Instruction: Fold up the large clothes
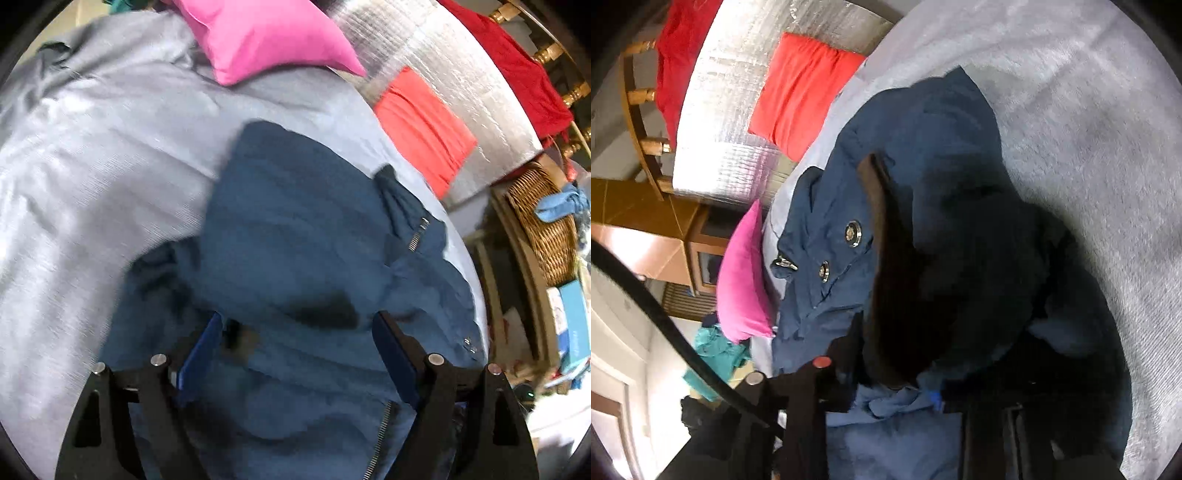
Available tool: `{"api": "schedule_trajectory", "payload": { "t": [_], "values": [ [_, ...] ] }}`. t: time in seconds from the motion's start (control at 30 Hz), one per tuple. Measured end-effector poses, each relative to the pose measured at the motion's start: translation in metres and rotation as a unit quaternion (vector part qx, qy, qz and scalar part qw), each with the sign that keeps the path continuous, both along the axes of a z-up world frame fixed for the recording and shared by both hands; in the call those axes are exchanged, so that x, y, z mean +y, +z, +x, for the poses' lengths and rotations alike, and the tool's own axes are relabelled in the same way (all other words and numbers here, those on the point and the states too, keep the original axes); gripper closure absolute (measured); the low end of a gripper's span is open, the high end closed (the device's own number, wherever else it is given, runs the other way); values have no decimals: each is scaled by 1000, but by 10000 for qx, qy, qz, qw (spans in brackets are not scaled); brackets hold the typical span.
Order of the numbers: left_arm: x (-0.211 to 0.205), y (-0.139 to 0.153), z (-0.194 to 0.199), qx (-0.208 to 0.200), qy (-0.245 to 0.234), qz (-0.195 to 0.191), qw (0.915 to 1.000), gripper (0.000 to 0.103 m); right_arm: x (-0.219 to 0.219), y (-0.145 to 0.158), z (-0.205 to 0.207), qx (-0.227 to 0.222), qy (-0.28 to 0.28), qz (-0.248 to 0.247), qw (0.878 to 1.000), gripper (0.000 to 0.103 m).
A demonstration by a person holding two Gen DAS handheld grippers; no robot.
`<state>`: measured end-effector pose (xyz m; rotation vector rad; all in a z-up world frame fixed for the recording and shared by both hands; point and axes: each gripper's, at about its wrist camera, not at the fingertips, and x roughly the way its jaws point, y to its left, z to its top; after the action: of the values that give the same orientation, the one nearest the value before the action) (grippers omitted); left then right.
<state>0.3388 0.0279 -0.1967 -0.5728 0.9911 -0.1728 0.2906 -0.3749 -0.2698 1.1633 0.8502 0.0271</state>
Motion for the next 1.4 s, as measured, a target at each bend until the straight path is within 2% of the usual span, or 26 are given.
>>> {"api": "schedule_trajectory", "payload": {
  "t": [0.1, 0.2, 0.27, 0.37, 0.47, 0.67, 0.73, 0.8, 0.93, 1.0, 1.1, 1.13, 1.23, 1.4],
  "values": [
    [9, 5, -1, -34, 126, 23, 9999, 19, 15, 25, 3, -108, 129, -904, 9958, 80],
    [14, 14, -6, -289, 193, 280, 9990, 19, 19, 53, -5, -598, 64, -1446, 9877, 80],
    [11, 14, -7, -311, 99, 543, 9980, 19, 20, 57, -3, -586, 105, -1745, 9829, 80],
    [3, 6, 0, -110, -15, 869, 9962, 19, 12, 34, 2, -110, 223, -1409, 9897, 80],
    [-5, -3, 3, 290, -152, 1047, 9940, 19, 2, 26, 5, -75, 236, -1003, 9947, 79],
    [-16, -7, 0, 406, -502, 507, 9966, 19, 2, 10, 6, 41, 229, -702, 9973, 74],
    [-14, -13, 5, 490, -408, 426, 9971, 19, 0, 8, 4, 42, 187, -582, 9981, 74],
    [-11, -14, 9, 388, -272, 216, 9986, 19, 1, 7, 3, 23, 189, -590, 9981, 74],
    [4, -18, 13, 233, -11, -543, 9982, 20, 1, 7, 0, -30, 192, -621, 9979, 73],
    [5, -23, 15, 201, 46, -834, 9963, 33, 1, 5, 0, -42, 167, -552, 9983, 73],
    [3, -24, 17, 106, 229, -854, 9960, 42, 1, 5, -2, -65, 155, -529, 9985, 73],
    [2, -24, 17, 74, 258, -843, 9961, 50, 1, 4, -3, -75, 157, -535, 9984, 73],
    [-2, -23, 20, -66, 398, -875, 9953, 65, 0, 3, -5, -106, 175, -548, 9983, 73],
    [-13, -10, 26, -445, 426, -765, 9952, 74, 0, 6, -7, -151, 176, -512, 9984, 74]
  ]
}}
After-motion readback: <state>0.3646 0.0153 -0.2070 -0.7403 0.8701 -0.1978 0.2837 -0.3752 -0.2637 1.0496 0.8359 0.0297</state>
